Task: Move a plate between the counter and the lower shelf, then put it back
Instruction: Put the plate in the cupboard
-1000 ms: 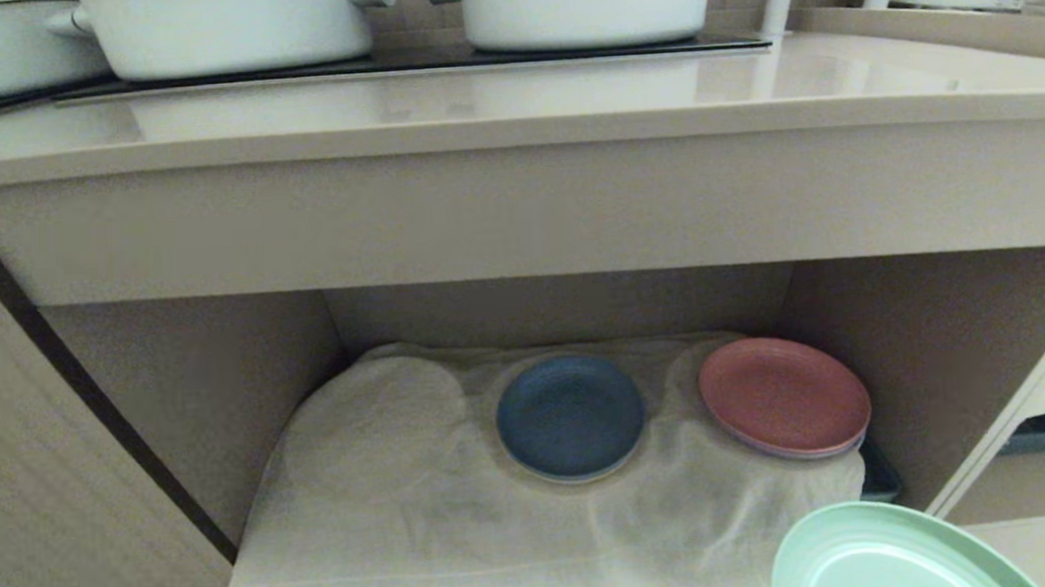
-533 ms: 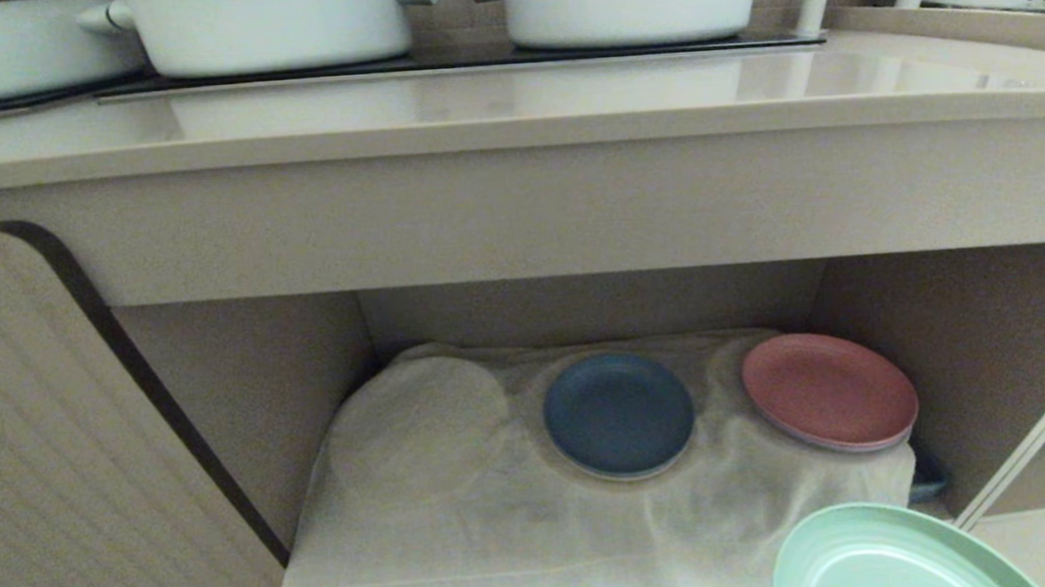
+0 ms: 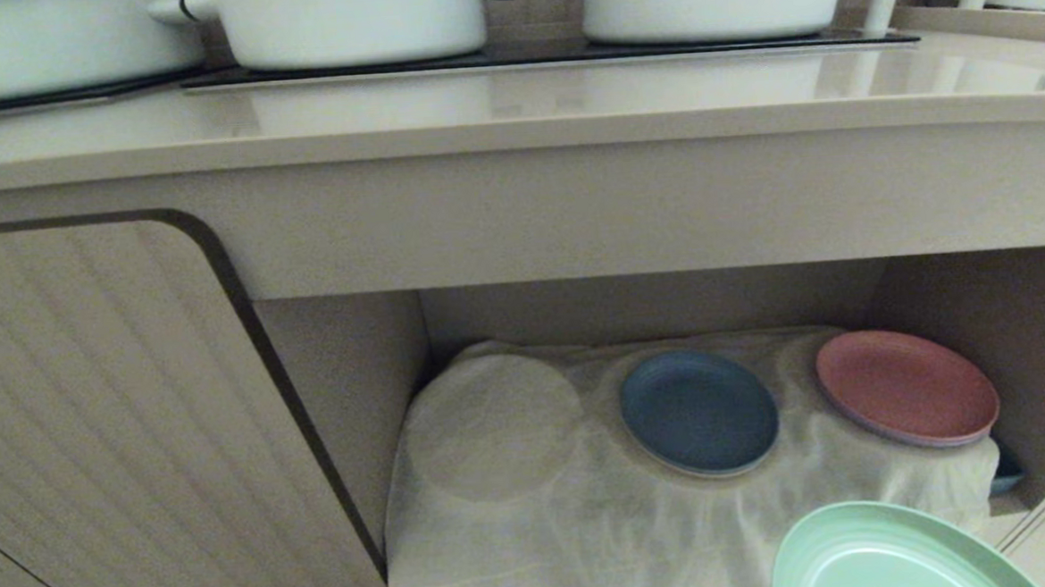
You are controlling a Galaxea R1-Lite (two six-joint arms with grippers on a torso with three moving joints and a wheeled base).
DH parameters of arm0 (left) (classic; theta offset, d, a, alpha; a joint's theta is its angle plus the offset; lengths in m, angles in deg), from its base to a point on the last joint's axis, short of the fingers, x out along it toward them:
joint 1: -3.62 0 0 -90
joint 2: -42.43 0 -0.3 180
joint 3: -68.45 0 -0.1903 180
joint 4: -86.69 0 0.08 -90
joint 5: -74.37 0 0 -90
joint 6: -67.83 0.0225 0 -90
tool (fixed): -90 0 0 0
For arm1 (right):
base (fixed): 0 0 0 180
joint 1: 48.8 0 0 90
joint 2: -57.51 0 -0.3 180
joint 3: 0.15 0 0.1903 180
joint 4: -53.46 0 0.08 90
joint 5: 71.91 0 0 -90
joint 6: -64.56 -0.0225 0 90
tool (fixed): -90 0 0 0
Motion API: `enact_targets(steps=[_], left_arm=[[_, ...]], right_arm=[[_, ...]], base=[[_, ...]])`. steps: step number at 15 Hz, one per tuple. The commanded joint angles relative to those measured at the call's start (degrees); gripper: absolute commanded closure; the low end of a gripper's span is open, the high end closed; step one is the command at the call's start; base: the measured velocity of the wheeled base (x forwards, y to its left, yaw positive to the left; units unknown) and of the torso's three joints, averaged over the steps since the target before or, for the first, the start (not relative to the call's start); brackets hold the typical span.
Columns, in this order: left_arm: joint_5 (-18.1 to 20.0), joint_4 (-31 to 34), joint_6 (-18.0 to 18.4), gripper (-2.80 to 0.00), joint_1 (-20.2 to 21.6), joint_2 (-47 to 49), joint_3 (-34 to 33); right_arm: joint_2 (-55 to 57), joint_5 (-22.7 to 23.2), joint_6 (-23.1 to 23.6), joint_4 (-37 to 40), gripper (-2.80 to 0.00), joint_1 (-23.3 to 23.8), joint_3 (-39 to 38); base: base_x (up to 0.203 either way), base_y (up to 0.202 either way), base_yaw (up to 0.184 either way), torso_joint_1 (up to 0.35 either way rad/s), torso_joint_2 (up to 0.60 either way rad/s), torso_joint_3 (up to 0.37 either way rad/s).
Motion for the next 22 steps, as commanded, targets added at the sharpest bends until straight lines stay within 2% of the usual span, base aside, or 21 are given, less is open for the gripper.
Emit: enact_targets(steps=[1, 9, 18, 22], left_arm=[[0.0, 0.0, -0.1, 0.0, 0.0, 0.0, 0.1], [0.0, 0.0, -0.1, 0.0, 0.0, 0.0, 0.0], [0.0, -0.1, -0.1, 0.0, 0.0, 0.0, 0.1], [0.0, -0.1, -0.1, 0.0, 0.0, 0.0, 0.0]], right_arm=[[0.1, 0.0, -0.3, 0.2, 0.0, 0.0, 0.0], [0.0, 0.0, -0.3, 0.2, 0.0, 0.0, 0.0], [0.0, 0.1, -0.2, 0.1, 0.0, 0.0, 0.2], [0.2, 0.6, 2.3, -0.3, 0.0, 0.0, 2.3]], base=[[0.0, 0.191, -0.003, 0.012, 0.0, 0.002], [0.0, 0.17, -0.001, 0.004, 0.0, 0.002], [0.0, 0.0, 0.0, 0.0, 0.0, 0.0], [0.0, 0.0, 0.0, 0.0, 0.0, 0.0]])
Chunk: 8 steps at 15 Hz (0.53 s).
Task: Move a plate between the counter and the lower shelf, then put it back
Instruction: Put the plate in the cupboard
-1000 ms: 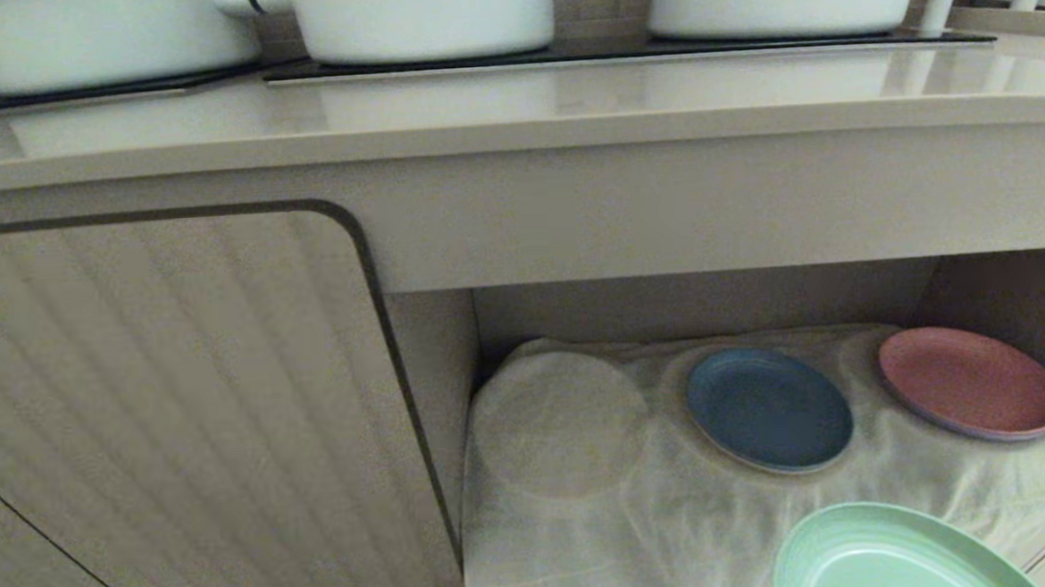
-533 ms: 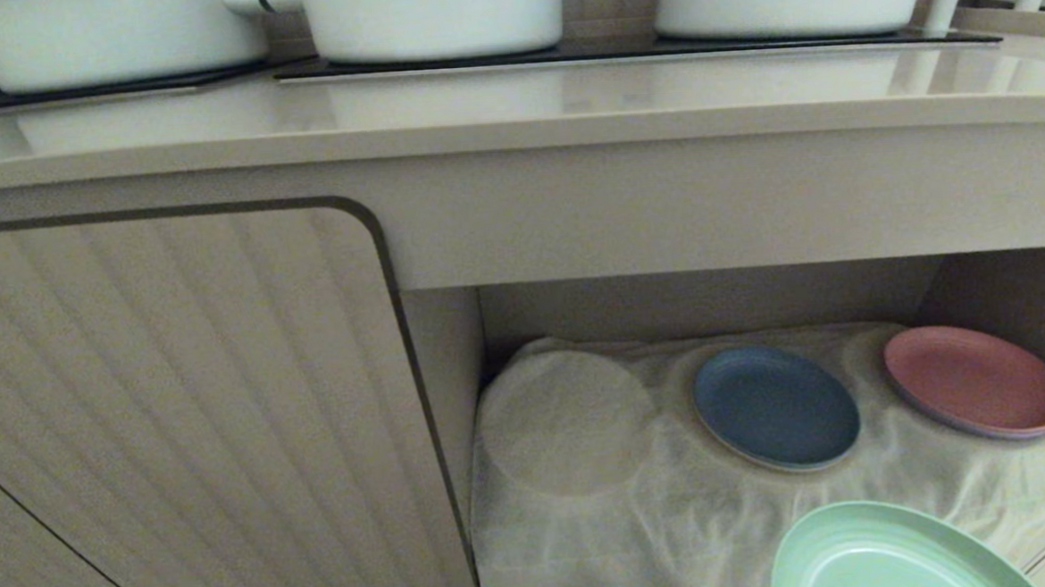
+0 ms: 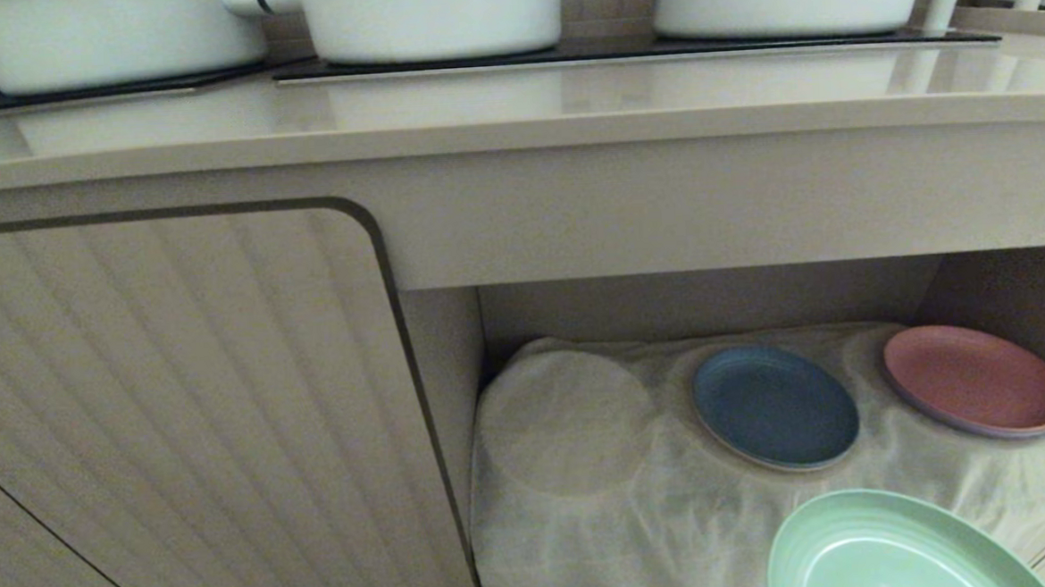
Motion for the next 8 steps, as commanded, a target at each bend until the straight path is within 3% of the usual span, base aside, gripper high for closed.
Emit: enact_targets(steps=[1, 8], left_arm=[[0.0, 0.0, -0.1, 0.0, 0.0, 0.0, 0.0], [0.0, 0.0, -0.1, 0.0, 0.0, 0.0, 0.0]], right_arm=[[0.1, 0.2, 1.4, 0.0, 0.0, 0.0, 0.5], [1.9, 7.7, 7.0, -5.2, 0.0, -0.1, 0.5]], base=[[0.0, 0.0, 0.0, 0.0, 0.0, 0.0], [0.0, 0.0, 0.0, 0.0, 0.0, 0.0]])
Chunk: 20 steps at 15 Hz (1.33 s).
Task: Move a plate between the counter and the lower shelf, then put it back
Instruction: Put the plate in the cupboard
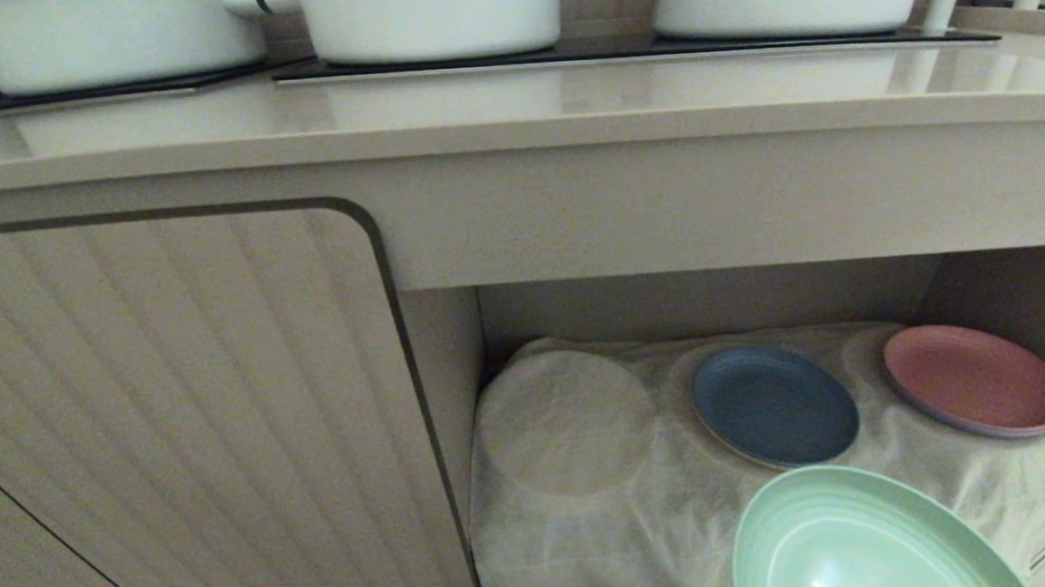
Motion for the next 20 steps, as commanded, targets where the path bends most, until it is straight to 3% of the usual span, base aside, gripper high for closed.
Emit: enact_targets(steps=[1, 7, 20], left_arm=[[0.0, 0.0, -0.1, 0.0, 0.0, 0.0, 0.0], [0.0, 0.0, -0.1, 0.0, 0.0, 0.0, 0.0], [0.0, 0.0, 0.0, 0.0, 0.0, 0.0, 0.0]], right_arm=[[1.9, 0.9, 1.1, -0.1, 0.0, -0.1, 0.1], [10.3, 2.4, 2.6, -4.9, 0.0, -0.6, 1.1], [31.1, 4.6, 3.8, -25.1, 0.0, -3.2, 3.4]], base=[[0.0, 0.0, 0.0, 0.0, 0.0, 0.0], [0.0, 0.0, 0.0, 0.0, 0.0, 0.0], [0.0, 0.0, 0.0, 0.0, 0.0, 0.0]])
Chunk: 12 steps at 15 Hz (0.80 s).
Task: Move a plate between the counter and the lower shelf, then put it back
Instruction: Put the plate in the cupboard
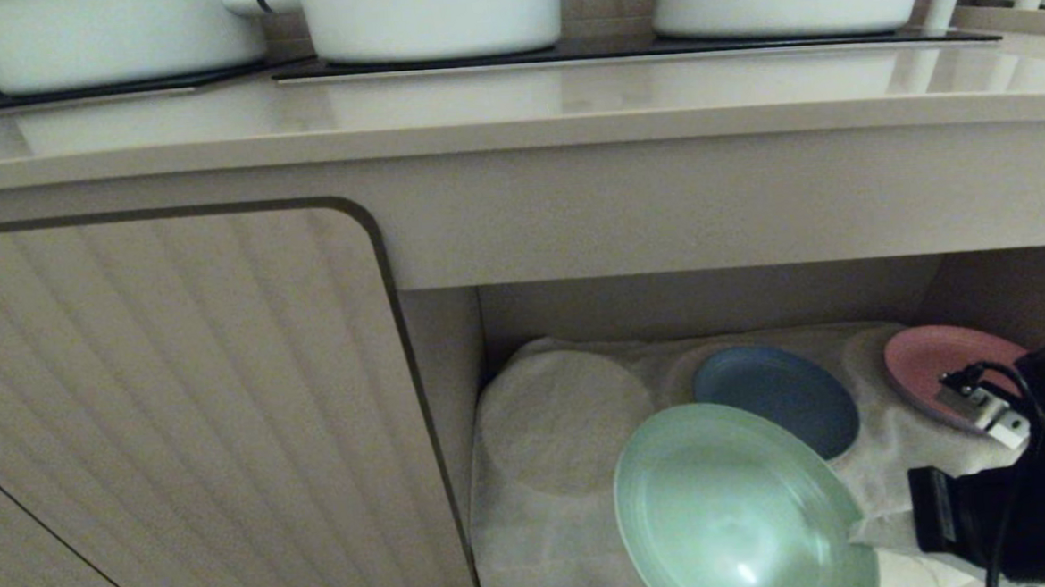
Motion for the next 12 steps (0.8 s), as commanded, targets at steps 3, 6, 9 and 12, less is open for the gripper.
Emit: enact_targets(steps=[3, 6, 9, 12], left_arm=[[0.0, 0.0, -0.1, 0.0, 0.0, 0.0, 0.0], [0.0, 0.0, -0.1, 0.0, 0.0, 0.0, 0.1], [0.0, 0.0, -0.1, 0.0, 0.0, 0.0, 0.1], [0.0, 0.0, -0.1, 0.0, 0.0, 0.0, 0.0]], right_arm=[[6.7, 0.3, -0.3, -4.6, 0.0, -1.1, 0.3], [9.9, 0.3, -0.3, -8.9, 0.0, -2.5, 0.3], [13.7, 0.1, -0.3, -13.2, 0.0, -4.0, 0.8], [17.8, 0.0, -0.3, -13.8, 0.0, -4.4, 5.1]], base=[[0.0, 0.0, 0.0, 0.0, 0.0, 0.0], [0.0, 0.0, 0.0, 0.0, 0.0, 0.0], [0.0, 0.0, 0.0, 0.0, 0.0, 0.0], [0.0, 0.0, 0.0, 0.0, 0.0, 0.0]])
